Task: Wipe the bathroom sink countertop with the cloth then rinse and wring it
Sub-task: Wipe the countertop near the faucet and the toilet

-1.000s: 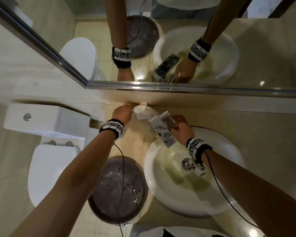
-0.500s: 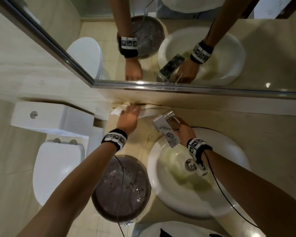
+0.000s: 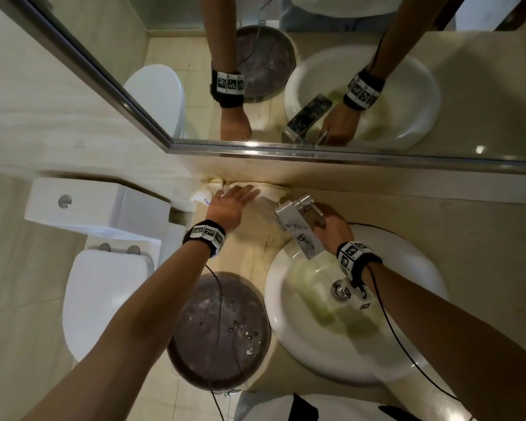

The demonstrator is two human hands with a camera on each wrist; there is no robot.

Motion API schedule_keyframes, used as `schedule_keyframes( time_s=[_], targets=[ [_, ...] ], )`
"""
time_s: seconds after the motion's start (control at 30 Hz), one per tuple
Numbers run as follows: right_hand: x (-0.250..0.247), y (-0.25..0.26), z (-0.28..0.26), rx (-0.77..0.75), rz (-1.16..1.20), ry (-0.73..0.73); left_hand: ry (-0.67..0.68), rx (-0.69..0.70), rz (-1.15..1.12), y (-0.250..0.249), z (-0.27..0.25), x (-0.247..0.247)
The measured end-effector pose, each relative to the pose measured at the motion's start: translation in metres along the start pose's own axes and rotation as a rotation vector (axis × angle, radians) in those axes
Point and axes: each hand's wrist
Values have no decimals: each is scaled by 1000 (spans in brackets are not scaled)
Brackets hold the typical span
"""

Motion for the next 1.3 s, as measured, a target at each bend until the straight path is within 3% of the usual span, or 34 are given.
schedule_keyframes(
  time_s=[0.3, 0.47, 0.57, 0.77, 0.93, 1.17, 1.3],
  targets=[
    [-8, -11, -7, 30, 72, -21, -145, -282, -325, 23, -21, 11],
    [-12, -16, -23, 28, 78, -49, -65, -389, -351, 7, -34, 10],
    [-11, -22, -36, 6, 41, -33, 17, -331, -327, 1, -44, 11],
    [-8, -34, -65, 26, 47, -24, 44, -227, -415, -27, -74, 10],
    [-7, -33, -86, 82, 80, 78, -72, -168, -435, -72, -99, -4],
    [-6, -17, -126, -39, 109, 235, -26, 75, -422, -152, -133, -21],
    [-10, -31, -147, -79, 121, 244, 17, 225, -462, -203, -144, -17]
  ],
)
Point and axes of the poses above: each hand's wrist, its own z-axis towards the middle knuckle, its own x-axis out of the palm, y = z × x
